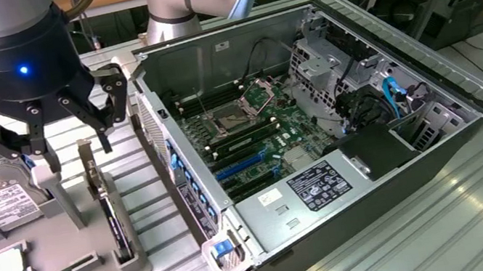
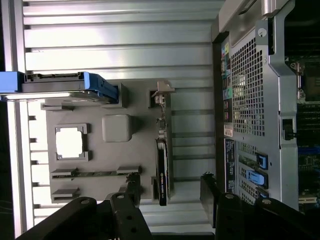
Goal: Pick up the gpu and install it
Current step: 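Pick up the gpu and move the gpu toward the slot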
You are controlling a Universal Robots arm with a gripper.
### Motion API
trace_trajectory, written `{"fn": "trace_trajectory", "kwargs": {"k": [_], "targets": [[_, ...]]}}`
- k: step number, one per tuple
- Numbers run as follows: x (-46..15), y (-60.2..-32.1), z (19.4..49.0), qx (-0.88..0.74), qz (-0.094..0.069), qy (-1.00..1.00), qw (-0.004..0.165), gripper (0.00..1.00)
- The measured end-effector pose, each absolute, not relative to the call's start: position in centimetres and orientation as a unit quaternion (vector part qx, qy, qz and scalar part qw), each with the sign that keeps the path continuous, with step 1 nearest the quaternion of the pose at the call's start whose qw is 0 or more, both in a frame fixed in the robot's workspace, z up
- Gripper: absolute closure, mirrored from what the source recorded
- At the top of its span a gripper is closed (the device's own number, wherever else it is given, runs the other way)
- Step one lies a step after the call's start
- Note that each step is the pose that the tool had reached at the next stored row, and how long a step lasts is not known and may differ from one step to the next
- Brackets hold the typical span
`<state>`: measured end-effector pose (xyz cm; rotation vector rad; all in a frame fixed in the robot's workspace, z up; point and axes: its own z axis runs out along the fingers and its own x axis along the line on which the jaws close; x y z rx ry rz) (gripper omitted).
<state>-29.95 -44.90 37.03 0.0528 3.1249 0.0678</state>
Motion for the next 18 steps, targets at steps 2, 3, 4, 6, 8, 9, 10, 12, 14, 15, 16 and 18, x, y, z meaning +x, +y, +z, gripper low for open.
{"fn": "trace_trajectory", "kwargs": {"k": [2,3,4,6,8,9,10,12,14,15,16,18], "targets": [[-29.95,-44.9,36.89,0.017,0.022,1.0,0.008,0.4],[-29.95,-44.9,36.85,0.017,0.022,1.0,0.008,0.4],[-29.95,-44.9,36.82,0.017,0.022,1.0,0.008,0.4],[-29.95,-44.9,36.72,0.017,0.022,1.0,0.008,0.4],[-29.95,-44.9,36.66,0.017,0.022,1.0,0.008,0.4],[-29.95,-44.9,36.62,0.017,0.022,1.0,0.008,0.4],[-29.95,-44.9,36.59,0.017,0.022,1.0,0.008,0.4],[-29.95,-44.9,36.52,0.017,0.022,1.0,0.008,0.4],[-29.95,-44.9,36.46,0.017,0.022,1.0,0.008,0.4],[-29.95,-44.9,36.44,0.017,0.022,1.0,0.008,0.4],[-29.95,-44.9,36.4,0.017,0.022,1.0,0.008,0.4],[-29.95,-44.9,36.34,0.017,0.022,1.0,0.008,0.4]]}}
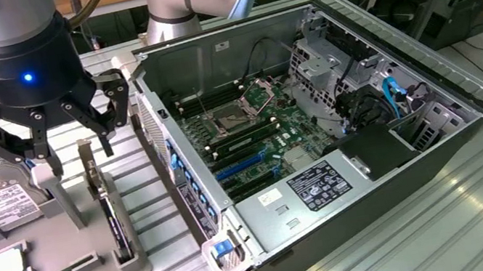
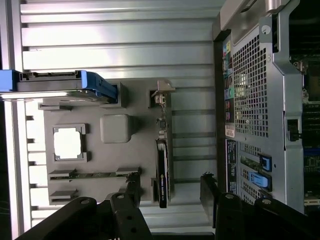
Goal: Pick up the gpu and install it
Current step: 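Pick up the gpu and move the gpu toward the slot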
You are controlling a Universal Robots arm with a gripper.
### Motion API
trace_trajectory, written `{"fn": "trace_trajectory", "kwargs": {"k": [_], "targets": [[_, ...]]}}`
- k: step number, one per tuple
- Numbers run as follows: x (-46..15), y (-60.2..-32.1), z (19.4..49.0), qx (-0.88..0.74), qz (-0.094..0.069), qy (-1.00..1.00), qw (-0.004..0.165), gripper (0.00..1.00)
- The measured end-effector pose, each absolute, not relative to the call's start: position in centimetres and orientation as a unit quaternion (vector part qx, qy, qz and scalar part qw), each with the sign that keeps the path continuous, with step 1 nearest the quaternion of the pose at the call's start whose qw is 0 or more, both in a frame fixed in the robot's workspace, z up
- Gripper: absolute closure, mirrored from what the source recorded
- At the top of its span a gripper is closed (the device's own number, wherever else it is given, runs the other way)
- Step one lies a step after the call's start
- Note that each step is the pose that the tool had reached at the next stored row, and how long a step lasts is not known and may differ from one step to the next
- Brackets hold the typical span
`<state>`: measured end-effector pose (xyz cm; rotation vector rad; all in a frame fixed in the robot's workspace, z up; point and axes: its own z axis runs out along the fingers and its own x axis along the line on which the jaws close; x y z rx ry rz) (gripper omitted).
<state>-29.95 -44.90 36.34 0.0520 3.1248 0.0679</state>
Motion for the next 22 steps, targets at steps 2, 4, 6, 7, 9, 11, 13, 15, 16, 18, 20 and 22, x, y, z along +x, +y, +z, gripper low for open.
{"fn": "trace_trajectory", "kwargs": {"k": [2,4,6,7,9,11,13,15,16,18,20,22], "targets": [[-29.95,-44.9,36.29,0.017,0.022,1.0,0.008,0.4],[-29.95,-44.9,36.24,0.017,0.022,1.0,0.008,0.4],[-29.95,-44.9,36.19,0.016,0.022,1.0,0.008,0.4],[-29.95,-44.9,36.17,0.016,0.022,1.0,0.008,0.4],[-29.95,-44.9,36.11,0.016,0.022,1.0,0.008,0.4],[-29.95,-44.9,36.05,0.016,0.022,1.0,0.008,0.4],[-29.95,-44.9,35.99,0.016,0.022,1.0,0.008,0.4],[-29.95,-44.9,35.94,0.016,0.022,1.0,0.008,0.4],[-29.95,-44.9,35.91,0.016,0.022,1.0,0.008,0.4],[-29.95,-44.9,35.86,0.016,0.022,1.0,0.008,0.4],[-29.95,-44.9,35.8,0.016,0.022,1.0,0.008,0.4],[-29.95,-44.9,35.72,0.016,0.022,1.0,0.008,0.4]]}}
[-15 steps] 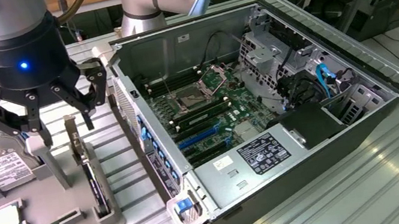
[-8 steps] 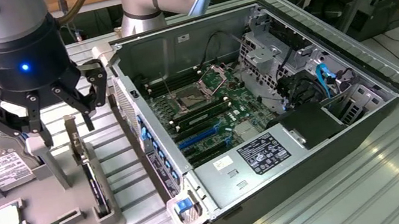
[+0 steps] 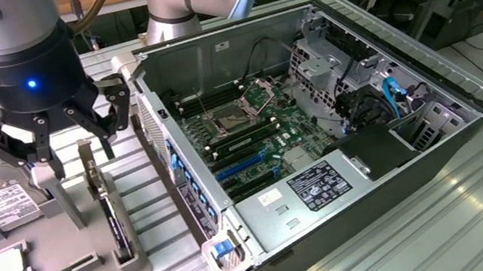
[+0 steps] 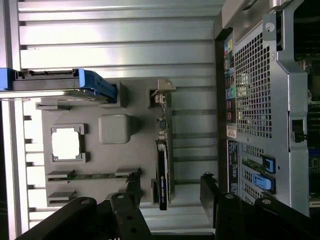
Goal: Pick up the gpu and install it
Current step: 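Pick up the gpu and move the gpu toward the slot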
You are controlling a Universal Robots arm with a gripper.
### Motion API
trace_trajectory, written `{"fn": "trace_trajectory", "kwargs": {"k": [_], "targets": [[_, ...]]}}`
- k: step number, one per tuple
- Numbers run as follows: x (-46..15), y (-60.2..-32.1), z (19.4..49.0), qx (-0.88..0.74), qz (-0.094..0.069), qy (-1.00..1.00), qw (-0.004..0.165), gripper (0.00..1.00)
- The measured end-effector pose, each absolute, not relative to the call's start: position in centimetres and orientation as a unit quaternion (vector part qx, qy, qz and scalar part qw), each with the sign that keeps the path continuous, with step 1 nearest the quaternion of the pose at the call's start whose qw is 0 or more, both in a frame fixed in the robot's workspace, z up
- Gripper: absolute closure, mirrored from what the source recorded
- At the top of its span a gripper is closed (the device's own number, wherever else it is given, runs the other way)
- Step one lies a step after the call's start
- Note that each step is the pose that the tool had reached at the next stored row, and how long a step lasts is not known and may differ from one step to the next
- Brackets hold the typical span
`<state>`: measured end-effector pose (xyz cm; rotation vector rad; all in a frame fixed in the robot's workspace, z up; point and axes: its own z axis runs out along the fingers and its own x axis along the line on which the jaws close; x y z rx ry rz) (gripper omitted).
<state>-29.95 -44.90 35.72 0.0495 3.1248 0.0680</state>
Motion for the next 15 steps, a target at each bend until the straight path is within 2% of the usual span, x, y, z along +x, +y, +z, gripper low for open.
{"fn": "trace_trajectory", "kwargs": {"k": [15], "targets": [[-29.95,-44.9,35.27,0.015,0.022,1.0,0.008,0.4]]}}
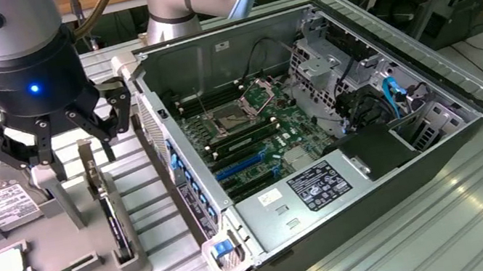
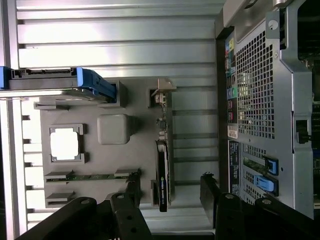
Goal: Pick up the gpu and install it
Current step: 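Pick up the gpu and move the gpu toward the slot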
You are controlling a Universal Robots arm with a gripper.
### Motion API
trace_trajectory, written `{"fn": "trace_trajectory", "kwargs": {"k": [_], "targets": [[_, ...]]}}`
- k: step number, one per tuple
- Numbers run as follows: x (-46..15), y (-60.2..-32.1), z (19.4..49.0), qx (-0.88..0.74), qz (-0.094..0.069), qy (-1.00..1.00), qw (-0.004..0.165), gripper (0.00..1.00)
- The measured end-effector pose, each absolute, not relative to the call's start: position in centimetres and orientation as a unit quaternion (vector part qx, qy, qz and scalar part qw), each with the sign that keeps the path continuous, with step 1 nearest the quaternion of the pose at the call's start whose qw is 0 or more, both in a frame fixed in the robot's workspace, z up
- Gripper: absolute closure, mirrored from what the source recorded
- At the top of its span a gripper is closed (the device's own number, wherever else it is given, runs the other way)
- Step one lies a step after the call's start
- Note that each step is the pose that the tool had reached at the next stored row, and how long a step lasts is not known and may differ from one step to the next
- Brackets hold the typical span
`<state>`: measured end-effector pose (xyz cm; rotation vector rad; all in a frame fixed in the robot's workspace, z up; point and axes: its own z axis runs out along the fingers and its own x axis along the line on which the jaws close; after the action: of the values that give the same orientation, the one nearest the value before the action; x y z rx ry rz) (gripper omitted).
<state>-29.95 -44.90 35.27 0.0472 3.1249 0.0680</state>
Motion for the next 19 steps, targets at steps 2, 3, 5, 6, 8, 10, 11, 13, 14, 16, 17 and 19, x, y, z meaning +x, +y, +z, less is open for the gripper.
{"fn": "trace_trajectory", "kwargs": {"k": [2,3,5,6,8,10,11,13,14,16,17,19], "targets": [[-29.9,-44.9,35.2,0.015,0.022,1.0,0.008,0.4],[-29.9,-44.9,35.2,0.015,0.022,1.0,0.008,0.4],[-29.9,-44.9,35.1,0.015,0.022,1.0,0.008,0.4],[-29.9,-44.9,35.0,0.015,0.022,1.0,0.008,0.4],[-29.9,-44.9,34.9,0.014,0.022,1.0,0.008,0.4],[-29.9,-44.9,34.7,0.014,0.022,1.0,0.008,0.4],[-29.9,-44.9,34.6,0.013,0.022,1.0,0.008,0.4],[-29.9,-45.0,34.4,0.012,0.022,1.0,0.008,0.4],[-29.9,-45.0,34.3,0.012,0.022,1.0,0.008,0.4],[-29.9,-45.0,34.2,0.011,0.022,1.0,0.008,0.4],[-29.9,-45.0,34.2,0.01,0.022,1.0,0.008,0.4],[-29.9,-45.0,34.1,0.01,0.022,1.0,0.008,0.4]]}}
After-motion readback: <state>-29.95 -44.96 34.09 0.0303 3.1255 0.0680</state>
